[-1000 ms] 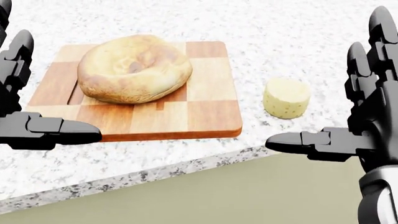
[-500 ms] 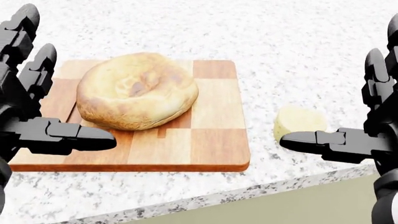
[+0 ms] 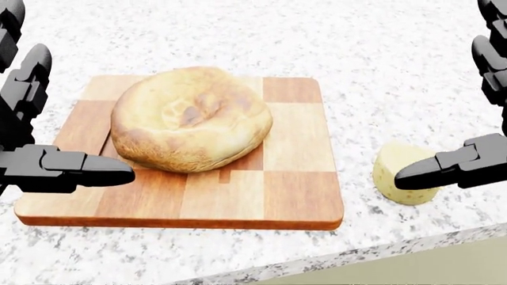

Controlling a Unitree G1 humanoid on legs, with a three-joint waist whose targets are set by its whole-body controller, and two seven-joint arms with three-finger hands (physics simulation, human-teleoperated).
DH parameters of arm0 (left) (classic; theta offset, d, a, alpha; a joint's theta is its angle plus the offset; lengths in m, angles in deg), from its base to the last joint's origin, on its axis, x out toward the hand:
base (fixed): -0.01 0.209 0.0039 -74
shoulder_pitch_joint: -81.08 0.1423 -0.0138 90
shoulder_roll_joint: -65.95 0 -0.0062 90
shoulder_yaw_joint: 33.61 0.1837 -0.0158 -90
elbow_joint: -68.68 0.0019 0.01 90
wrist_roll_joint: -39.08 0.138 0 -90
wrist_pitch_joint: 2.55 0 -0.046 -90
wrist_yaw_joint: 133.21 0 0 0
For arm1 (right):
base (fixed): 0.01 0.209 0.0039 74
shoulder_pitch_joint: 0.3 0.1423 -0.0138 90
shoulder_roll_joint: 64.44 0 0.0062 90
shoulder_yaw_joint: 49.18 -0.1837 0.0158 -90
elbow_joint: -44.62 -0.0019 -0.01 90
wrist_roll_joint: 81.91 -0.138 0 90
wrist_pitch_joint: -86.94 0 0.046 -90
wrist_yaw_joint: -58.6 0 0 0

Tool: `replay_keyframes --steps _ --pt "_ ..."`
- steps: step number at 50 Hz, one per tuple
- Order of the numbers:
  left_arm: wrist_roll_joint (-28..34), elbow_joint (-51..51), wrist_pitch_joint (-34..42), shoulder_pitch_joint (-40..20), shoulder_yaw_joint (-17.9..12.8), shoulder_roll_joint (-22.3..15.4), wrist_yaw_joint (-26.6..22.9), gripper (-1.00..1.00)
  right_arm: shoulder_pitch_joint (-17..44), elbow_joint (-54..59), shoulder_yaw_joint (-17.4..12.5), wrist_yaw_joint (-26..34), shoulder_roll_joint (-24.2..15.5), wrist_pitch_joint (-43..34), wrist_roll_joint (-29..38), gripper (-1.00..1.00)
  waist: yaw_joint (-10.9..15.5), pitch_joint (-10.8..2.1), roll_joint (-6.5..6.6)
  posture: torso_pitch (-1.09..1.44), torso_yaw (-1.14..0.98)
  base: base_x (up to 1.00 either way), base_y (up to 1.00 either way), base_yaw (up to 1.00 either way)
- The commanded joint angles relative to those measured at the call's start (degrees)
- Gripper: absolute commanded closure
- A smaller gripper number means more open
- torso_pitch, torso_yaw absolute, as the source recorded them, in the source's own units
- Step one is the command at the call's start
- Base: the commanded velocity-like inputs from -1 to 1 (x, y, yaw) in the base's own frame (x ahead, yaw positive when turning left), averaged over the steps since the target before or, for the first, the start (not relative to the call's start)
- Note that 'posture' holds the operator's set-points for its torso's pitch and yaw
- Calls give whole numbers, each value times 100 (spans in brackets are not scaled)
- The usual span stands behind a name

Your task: Pick up the wedge of cheese and place it on the slice of bread to prepare a simple cheese on bread dish.

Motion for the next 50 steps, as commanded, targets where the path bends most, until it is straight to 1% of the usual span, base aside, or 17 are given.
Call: replay_keyframes --steps 1,3,4,6,10,15,18,22,30,33,38,40,45,50 --pt "11 -134 -192 -135 -41 -47 0 -100 137 -31 115 403 -156 4 119 -100 9 -91 -6 0 0 0 0 0" --pt "-1 -166 -148 -156 -45 -52 8 -100 194 64 236 582 -237 88 356 -100 -1 -90 -8 0 0 0 0 0" --pt "-4 -167 -144 -160 -48 -57 5 -100 152 157 334 717 -295 259 526 -100 -7 -91 -9 0 0 0 0 0" --pt "-19 -164 -123 -187 -85 -81 3 -100 181 189 466 1056 -319 336 799 -100 -12 -86 -9 0 0 0 0 0" --pt "-40 -144 -148 -181 -111 -99 10 -100 408 555 648 1526 -264 604 1409 -100 -20 -76 13 0 0 0 0 0" --pt "-79 -151 -102 -220 -137 -137 25 -100 420 978 647 1997 -70 981 1988 -100 -24 -82 39 0 0 0 0 0" --pt "-89 -183 -75 -203 -116 -132 43 -100 424 1313 663 2054 37 1340 2281 -100 -30 -89 50 0 0 0 0 0" --pt "-94 -182 -56 -234 -114 -138 57 -100 449 1599 755 2113 193 1633 2621 -100 -34 -103 65 0 0 0 0 0" --pt "-86 -149 -165 -127 -160 -150 0 -100 662 2138 838 2167 353 1974 2945 -100 -42 -126 95 0 0 0 0 0" --pt "-100 -102 -249 -76 -200 -146 -16 -100 690 2382 776 2126 388 2094 2912 -100 -42 -133 100 0 0 0 0 0" --pt "-118 -94 -289 -34 -212 -140 -21 -100 722 2589 777 2089 369 2173 2932 -100 -35 -155 89 0 0 0 0 0" --pt "-101 -104 -343 40 -174 -109 -17 -100 712 2718 761 2033 365 2256 2924 -100 -32 -156 87 0 0 0 0 0" --pt "-108 -74 -338 11 -203 -131 -22 -100 667 2959 744 1943 335 2375 2962 -100 -28 -170 83 0 0 0 0 0" --pt "-107 -52 -372 13 -188 -124 -20 -100 653 3037 717 1976 271 2413 3037 -100 -26 -175 80 0 0 0 0 0"
